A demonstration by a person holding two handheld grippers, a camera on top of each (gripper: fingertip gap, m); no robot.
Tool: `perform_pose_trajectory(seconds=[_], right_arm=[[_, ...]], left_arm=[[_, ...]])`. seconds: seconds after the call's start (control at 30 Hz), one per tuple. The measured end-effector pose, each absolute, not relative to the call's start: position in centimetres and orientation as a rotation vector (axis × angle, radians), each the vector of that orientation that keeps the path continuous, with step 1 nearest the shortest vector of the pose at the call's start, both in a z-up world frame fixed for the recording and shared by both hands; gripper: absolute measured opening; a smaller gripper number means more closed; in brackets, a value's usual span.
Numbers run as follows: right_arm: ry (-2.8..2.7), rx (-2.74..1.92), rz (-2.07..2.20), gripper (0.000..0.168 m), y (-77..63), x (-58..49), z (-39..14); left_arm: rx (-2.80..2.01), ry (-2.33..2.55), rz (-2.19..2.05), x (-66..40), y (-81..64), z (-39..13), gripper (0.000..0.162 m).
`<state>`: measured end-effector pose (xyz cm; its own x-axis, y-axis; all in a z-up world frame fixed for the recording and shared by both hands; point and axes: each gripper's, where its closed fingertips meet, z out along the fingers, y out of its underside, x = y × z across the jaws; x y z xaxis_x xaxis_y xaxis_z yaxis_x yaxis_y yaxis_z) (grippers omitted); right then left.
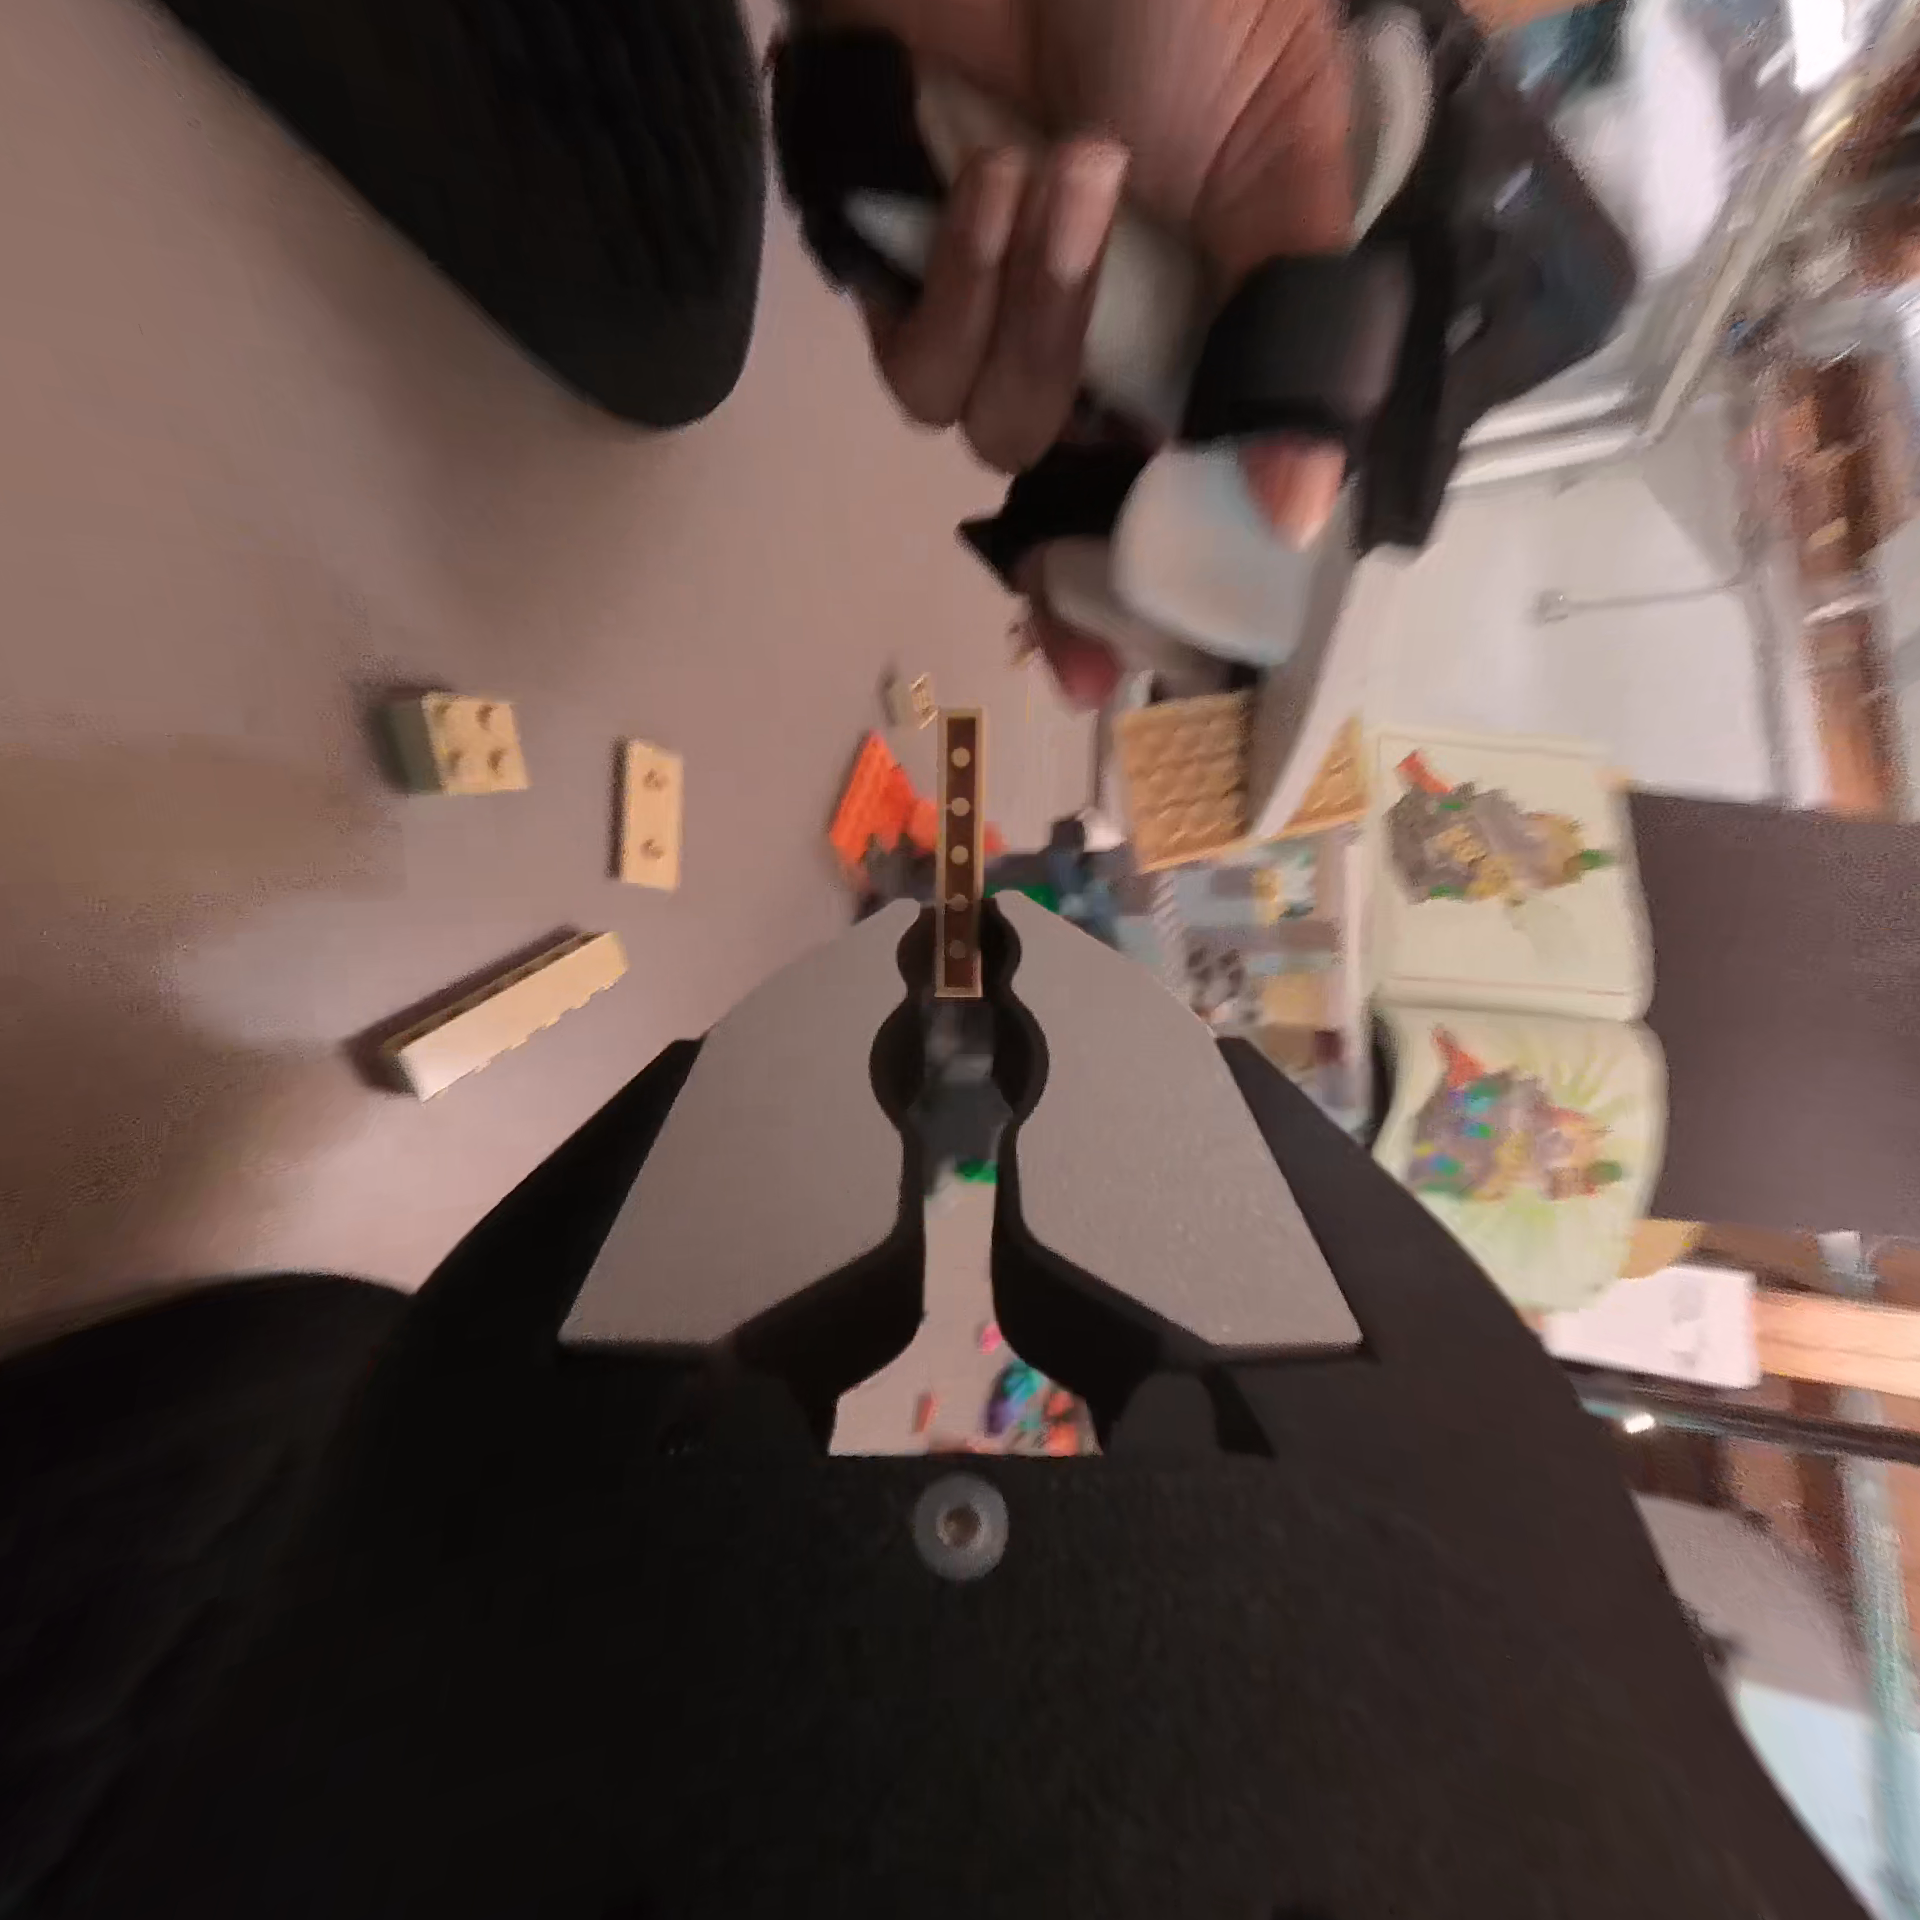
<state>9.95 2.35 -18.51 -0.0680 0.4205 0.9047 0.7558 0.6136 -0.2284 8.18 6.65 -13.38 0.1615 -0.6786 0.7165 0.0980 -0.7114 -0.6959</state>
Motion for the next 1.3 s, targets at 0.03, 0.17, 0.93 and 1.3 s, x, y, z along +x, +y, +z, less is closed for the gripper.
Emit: perform_pose_trajectory(seconds=[0.03,0.17,0.93,1.3], right_arm=[[-1.712,-1.053,-0.33,0.008,2.5,10.4,-19.4],[-1.655,-1.3,-0.023,0.028,1.8,10.6,-19.8],[-1.419,-1.44,0.894,0.006,-0.2,8.7,-12.7],[-1.641,-0.728,-0.222,0.004,-1.2,9.7,-13.8]], left_arm=[[-1.821,0.563,-1.604,8.2,6.6,-13.4,0.005],[-1.817,0.631,-1.523,8.4,6.1,-13.8,0.005],[-1.475,1.386,-0.663,10.1,0.9,-16.0,0.006],[-1.756,0.921,-1.491,6.8,0.7,-14.9,0.032]])
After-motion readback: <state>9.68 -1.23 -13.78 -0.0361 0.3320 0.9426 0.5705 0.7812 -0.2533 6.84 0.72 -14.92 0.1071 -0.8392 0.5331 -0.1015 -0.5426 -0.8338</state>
